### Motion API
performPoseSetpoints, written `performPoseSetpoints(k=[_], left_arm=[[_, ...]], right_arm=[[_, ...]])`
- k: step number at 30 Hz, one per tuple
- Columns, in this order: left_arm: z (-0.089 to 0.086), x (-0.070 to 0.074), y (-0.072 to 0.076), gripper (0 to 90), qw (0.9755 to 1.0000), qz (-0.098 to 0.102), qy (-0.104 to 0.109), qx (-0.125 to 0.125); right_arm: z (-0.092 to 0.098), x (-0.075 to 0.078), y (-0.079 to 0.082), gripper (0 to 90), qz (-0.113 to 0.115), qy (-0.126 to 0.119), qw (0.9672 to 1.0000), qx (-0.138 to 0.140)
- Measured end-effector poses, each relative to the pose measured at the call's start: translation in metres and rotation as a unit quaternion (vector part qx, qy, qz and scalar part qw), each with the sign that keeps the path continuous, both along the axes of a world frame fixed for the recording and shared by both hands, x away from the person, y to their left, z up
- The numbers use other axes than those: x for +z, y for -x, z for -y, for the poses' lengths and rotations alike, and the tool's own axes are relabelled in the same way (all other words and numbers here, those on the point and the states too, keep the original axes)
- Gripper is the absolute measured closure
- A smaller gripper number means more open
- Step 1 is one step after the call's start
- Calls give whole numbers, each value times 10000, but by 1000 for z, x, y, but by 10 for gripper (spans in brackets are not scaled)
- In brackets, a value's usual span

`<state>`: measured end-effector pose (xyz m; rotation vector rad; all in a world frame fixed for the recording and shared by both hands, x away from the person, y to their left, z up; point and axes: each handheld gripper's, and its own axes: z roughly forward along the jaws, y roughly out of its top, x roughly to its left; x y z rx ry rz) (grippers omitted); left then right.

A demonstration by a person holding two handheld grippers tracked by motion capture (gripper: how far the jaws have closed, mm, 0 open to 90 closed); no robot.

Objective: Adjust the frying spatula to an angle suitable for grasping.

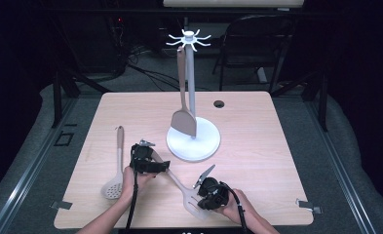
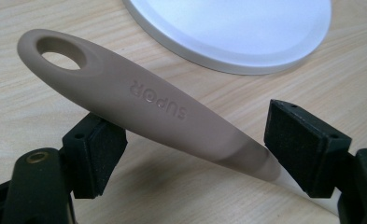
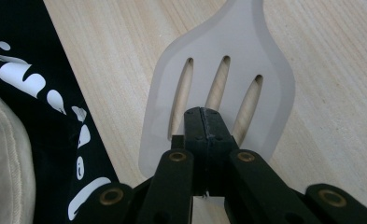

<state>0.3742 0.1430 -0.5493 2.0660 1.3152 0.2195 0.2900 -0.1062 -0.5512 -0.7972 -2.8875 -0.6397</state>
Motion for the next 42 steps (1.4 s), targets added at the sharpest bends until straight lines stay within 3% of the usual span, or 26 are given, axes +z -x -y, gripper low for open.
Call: performPoseSetpoints(k=[3,8,10,12,13,15,16,17,23,24,28,30,35,39,42], left_arm=[[2,-1,-1,266,9999,-37,-43,101],[1,-4,-6,351,9987,-279,310,283],[-1,-5,-6,377,9981,-347,438,271],[-2,-5,-6,400,9973,-367,570,288],[-3,-5,-6,410,9969,-350,647,291],[-3,-4,-5,432,9966,-329,699,287],[-3,-2,-4,432,9963,-273,755,296],[-3,0,-3,443,9966,-226,760,241],[-3,9,3,488,9947,120,1014,142],[-3,12,5,503,9937,247,1088,100],[-2,15,8,521,9922,393,1185,38],[-2,19,10,534,9912,457,1239,-16],[-3,23,13,551,9899,535,1310,-80],[-2,27,16,561,9882,689,1362,-163],[0,31,19,567,9865,795,1409,-237]], right_arm=[[0,0,-1,900,-15,9,10000,15],[0,-1,-1,900,-47,-61,10000,16],[0,1,-2,900,-2,66,9999,97],[-1,-1,-1,900,-40,-47,10000,37],[-1,1,-3,900,-1,104,9999,115],[0,1,-3,886,-29,53,9999,103],[-1,1,-3,804,-83,-32,9999,75],[0,1,-3,780,-201,-148,9997,59],[-1,7,-5,717,46,-147,9999,20],[-2,10,-6,688,138,-287,9995,-83],[-3,17,-8,643,323,-476,9979,-288],[-8,21,-11,617,520,-686,9950,-504],[-20,17,-21,589,716,-802,9921,-652],[-26,13,-27,557,606,-924,9920,-613],[-29,11,-31,601,670,-890,9918,-632]])
